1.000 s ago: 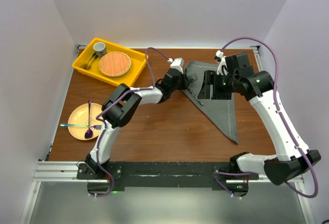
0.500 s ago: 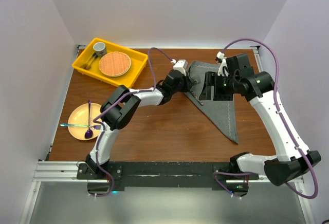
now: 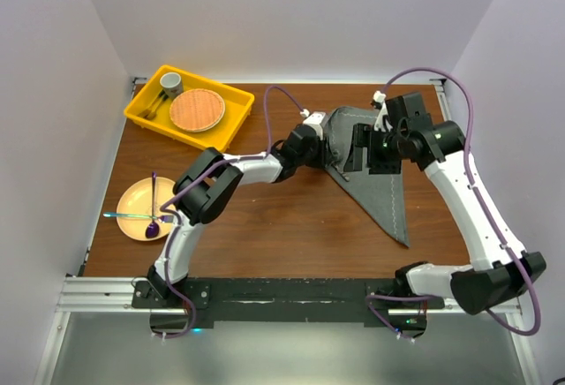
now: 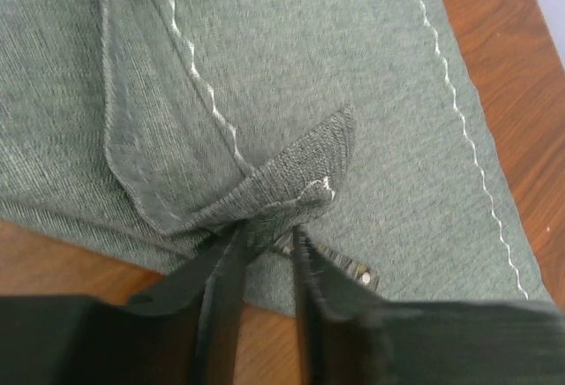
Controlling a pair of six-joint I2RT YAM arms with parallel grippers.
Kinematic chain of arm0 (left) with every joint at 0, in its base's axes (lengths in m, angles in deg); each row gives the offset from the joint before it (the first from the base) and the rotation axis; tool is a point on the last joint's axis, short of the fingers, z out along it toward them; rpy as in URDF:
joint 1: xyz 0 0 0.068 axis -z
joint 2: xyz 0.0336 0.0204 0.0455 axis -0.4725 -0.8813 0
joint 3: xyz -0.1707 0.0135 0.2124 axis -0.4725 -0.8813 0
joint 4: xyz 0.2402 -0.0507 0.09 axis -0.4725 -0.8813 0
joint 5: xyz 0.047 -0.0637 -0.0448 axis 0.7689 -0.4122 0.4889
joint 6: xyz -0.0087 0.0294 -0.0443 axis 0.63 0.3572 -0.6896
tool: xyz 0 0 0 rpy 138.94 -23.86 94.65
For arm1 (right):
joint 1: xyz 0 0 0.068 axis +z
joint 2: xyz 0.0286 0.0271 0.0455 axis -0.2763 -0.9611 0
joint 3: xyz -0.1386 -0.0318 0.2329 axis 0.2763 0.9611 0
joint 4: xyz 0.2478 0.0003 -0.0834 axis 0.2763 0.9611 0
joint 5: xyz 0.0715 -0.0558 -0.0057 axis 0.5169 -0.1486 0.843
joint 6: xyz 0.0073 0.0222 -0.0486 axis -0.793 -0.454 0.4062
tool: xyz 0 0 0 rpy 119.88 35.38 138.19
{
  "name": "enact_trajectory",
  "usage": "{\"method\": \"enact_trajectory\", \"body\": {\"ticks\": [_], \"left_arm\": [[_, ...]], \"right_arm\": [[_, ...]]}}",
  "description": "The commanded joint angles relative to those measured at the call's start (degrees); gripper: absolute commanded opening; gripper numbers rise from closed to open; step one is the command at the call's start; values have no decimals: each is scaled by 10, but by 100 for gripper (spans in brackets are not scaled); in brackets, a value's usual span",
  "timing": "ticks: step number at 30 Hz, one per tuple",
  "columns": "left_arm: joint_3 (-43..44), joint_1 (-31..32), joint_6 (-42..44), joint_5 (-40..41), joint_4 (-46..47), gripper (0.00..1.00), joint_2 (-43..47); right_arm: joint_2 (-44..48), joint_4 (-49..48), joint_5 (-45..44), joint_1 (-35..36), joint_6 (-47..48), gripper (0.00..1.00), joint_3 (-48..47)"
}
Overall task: Fold the napkin, place the utensils inside, and roll it up
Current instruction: Fold the napkin
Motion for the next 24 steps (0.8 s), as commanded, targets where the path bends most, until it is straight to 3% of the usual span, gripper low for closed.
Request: {"method": "enact_trajectory", "body": {"ticks": [1, 6, 9, 14, 17, 24], "left_arm": [[2, 2, 13, -35, -10, 48, 71], [-21, -19, -6, -95, -8, 73, 141], [-59, -48, -34, -111, 9, 75, 185], [-69, -103, -58, -169, 7, 54, 183], [-38, -126, -59, -209, -7, 46, 149], [-39, -127, -73, -242, -7, 45, 136]], "right_arm": [[-78, -34, -9, -61, -35, 73, -16], [-198, -113, 58, -94, -24, 74, -56], [-276, -126, 66, -94, 3, 75, -98], [-386, -145, 76, -90, 52, 76, -148], [-423, -149, 55, -91, 74, 75, -151], [-437, -163, 18, -92, 102, 70, -130]]}}
